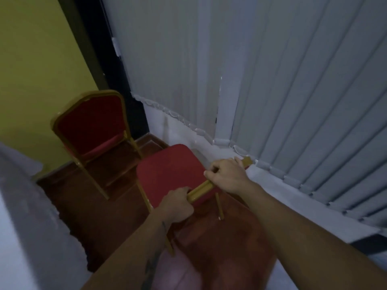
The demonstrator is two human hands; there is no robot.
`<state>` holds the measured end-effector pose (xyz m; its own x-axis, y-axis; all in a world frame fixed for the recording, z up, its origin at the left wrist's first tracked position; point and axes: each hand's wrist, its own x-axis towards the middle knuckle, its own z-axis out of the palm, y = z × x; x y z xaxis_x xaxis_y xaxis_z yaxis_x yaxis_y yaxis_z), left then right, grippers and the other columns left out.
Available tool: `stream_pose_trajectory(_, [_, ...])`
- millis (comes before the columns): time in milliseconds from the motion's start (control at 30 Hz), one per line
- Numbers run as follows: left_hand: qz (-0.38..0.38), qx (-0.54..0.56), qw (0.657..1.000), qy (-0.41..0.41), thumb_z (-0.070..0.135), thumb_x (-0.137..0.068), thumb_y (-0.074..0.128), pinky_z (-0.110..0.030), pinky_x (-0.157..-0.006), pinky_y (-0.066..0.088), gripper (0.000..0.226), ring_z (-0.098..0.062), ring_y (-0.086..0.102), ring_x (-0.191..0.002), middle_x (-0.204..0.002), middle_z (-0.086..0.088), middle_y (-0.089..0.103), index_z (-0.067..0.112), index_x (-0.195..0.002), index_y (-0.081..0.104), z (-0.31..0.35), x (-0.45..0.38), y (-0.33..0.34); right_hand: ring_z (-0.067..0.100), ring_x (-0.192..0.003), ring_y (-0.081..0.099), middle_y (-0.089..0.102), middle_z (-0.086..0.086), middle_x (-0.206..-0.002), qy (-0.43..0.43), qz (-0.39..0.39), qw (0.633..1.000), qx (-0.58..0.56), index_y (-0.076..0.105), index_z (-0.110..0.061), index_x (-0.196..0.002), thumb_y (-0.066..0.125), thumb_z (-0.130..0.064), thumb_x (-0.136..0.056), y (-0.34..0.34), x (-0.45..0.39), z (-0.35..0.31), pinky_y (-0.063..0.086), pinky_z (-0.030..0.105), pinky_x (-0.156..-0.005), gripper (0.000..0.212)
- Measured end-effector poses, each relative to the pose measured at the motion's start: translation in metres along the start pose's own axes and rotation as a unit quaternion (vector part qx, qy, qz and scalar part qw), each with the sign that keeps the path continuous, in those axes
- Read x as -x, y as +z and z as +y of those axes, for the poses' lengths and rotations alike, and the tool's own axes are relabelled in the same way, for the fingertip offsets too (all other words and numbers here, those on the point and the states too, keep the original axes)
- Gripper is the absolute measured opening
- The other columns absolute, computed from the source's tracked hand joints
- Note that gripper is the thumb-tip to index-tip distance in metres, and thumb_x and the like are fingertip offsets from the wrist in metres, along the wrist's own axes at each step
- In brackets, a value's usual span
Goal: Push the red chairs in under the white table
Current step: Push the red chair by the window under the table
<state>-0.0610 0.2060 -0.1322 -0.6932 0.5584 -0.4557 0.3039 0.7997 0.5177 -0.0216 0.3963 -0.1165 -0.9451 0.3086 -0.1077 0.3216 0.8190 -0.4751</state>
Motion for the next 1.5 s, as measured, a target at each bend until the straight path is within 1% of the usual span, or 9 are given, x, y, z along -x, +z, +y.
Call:
stream_pose_trajectory(100, [-0.017,0.018,0.999,0.023,0.014,-0.077,0.056,-0.03,-0.078,0.052,0.046,-0.027,0.067,-0.099,-0.104,-0.001,0.07,0.029,-0.119,0.065,-0.005,-0.013,-0.001,0.017,-0.106,0.058,0.071,-0.013,-0.098,0.013,0.013,1.0,0.011,0.069,-0.038,-0.086,0.05,-0.049,-0.077,0.003,-0.01,0.001,0.017,0.049,-0.119,0.024])
stream_pose_trajectory(233, [0.012,0.075,0.996,0.047,0.017,-0.075,0.063,-0.03,-0.072,0.052,0.049,-0.021,0.067,-0.089,-0.102,0.001,0.071,0.029,-0.123,0.064,-0.011,-0.019,0.0,0.027,-0.128,0.05,0.064,0.0,-0.128,0.031,-0.005,0.999,0.033,0.066,-0.034,-0.123,0.045,-0.049,-0.075,-0.005,-0.015,0.0,0.021,0.043,-0.115,0.055])
stream_pose_trajectory(400, [-0.006,0.083,0.996,0.032,0.021,-0.074,0.063,-0.028,-0.073,0.048,0.063,-0.024,0.066,-0.098,-0.113,-0.001,0.069,0.029,-0.136,0.056,-0.01,-0.019,-0.002,0.032,-0.153,0.013,0.028,0.012,-0.162,0.123,0.073,0.989,0.024,0.038,-0.03,-0.15,0.055,-0.043,-0.064,0.004,-0.013,-0.008,0.008,0.056,-0.12,0.088])
stream_pose_trajectory(500, [-0.006,0.076,0.997,0.009,0.023,-0.071,0.063,-0.025,-0.072,0.046,0.069,-0.02,0.065,-0.097,-0.113,0.0,0.068,0.031,-0.138,0.054,-0.009,-0.021,0.0,0.041,-0.153,0.007,0.004,0.018,-0.166,0.254,0.17,0.942,-0.136,0.017,-0.029,-0.157,0.069,-0.025,-0.068,0.016,-0.008,-0.016,0.018,0.07,-0.115,0.104])
stream_pose_trajectory(633, [0.015,0.054,0.998,-0.025,0.028,-0.063,0.062,-0.028,-0.08,0.055,0.067,-0.017,0.068,-0.098,-0.11,0.006,0.072,0.038,-0.129,0.061,-0.006,-0.026,-0.001,0.042,-0.116,0.056,0.005,0.02,-0.165,0.305,0.18,0.883,-0.307,0.011,-0.028,-0.16,0.068,-0.011,-0.074,0.022,-0.016,-0.012,0.051,0.043,-0.081,0.104])
stream_pose_trajectory(733, [0.025,0.05,0.997,-0.059,0.025,-0.063,0.064,-0.029,-0.074,0.058,0.055,-0.015,0.069,-0.087,-0.096,0.008,0.073,0.035,-0.118,0.068,0.005,-0.033,-0.002,0.023,-0.076,0.059,0.012,0.018,-0.16,0.267,0.164,0.891,-0.329,0.024,-0.029,-0.156,0.069,-0.012,-0.077,0.02,-0.03,0.0,0.052,0.033,-0.064,0.093])
stream_pose_trajectory(867, [0.048,0.042,0.994,-0.091,0.019,-0.069,0.065,-0.029,-0.061,0.052,0.032,-0.021,0.07,-0.079,-0.082,0.002,0.071,0.027,-0.1,0.072,0.033,-0.039,-0.001,0.02,-0.073,0.056,0.02,0.016,-0.149,0.252,0.136,0.896,-0.339,0.045,-0.022,-0.134,0.07,-0.012,-0.077,0.007,-0.043,0.017,0.041,0.022,-0.05,0.064])
stream_pose_trajectory(1033, [0.049,0.067,0.989,-0.125,0.021,-0.073,0.063,-0.029,-0.067,0.053,0.049,-0.021,0.066,-0.084,-0.092,-0.001,0.068,0.022,-0.122,0.067,0.058,-0.042,0.008,0.021,-0.076,0.056,0.022,0.016,-0.144,0.211,0.086,0.918,-0.324,0.047,-0.019,-0.115,0.069,-0.012,-0.078,-0.011,-0.05,0.033,0.038,0.02,-0.05,0.044])
stream_pose_trajectory(1500, [0.054,0.109,0.982,-0.142,0.033,-0.068,0.068,-0.028,-0.062,0.051,0.045,-0.017,0.066,-0.079,-0.087,0.003,0.07,0.023,-0.112,0.073,0.054,-0.037,0.015,0.018,-0.077,0.057,0.063,0.01,-0.103,0.075,-0.053,0.964,-0.25,0.053,-0.017,-0.108,0.06,-0.013,-0.078,-0.03,-0.093,0.034,0.04,0.031,-0.06,0.031])
